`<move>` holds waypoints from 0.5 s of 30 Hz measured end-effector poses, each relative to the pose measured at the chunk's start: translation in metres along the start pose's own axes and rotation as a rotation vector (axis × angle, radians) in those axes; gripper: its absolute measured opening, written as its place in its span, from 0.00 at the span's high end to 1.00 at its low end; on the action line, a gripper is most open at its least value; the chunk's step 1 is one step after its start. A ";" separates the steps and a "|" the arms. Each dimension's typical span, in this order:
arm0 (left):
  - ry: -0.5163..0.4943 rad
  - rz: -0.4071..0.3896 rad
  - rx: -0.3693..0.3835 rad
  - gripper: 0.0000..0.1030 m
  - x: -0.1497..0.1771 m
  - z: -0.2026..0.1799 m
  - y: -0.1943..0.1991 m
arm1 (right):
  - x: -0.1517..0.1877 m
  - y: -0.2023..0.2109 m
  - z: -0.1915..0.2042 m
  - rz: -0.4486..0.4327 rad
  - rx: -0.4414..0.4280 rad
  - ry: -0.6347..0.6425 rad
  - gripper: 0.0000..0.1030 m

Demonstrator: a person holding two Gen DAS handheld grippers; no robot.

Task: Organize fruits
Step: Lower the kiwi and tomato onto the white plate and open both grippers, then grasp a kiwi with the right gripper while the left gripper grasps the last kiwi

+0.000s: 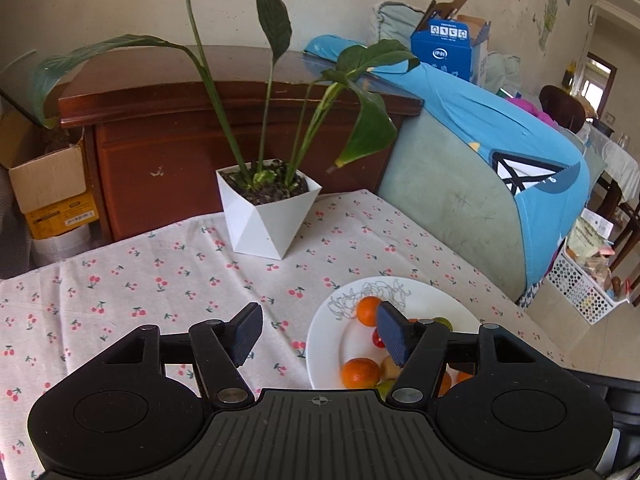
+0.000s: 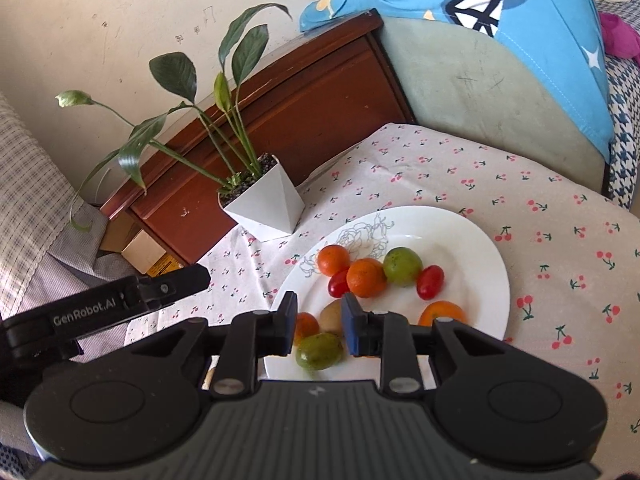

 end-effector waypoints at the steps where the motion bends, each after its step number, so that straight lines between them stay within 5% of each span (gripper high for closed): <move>1: 0.003 0.001 -0.006 0.39 0.000 0.003 0.001 | 0.003 -0.001 0.003 0.006 -0.006 0.011 0.75; 15: 0.030 0.039 -0.081 0.31 0.017 0.036 0.012 | 0.042 -0.021 0.036 0.109 -0.117 0.077 0.75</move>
Point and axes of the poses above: each gripper's, at about its wrist camera, not at the fingertips, and y roughly against the way its jaws point, z to its left, x to its underside, the point moved 8 cm from there along -y, roughly the way its jaws point, and after that the axes turned 15 degrees about -y, right-handed, at the moved point
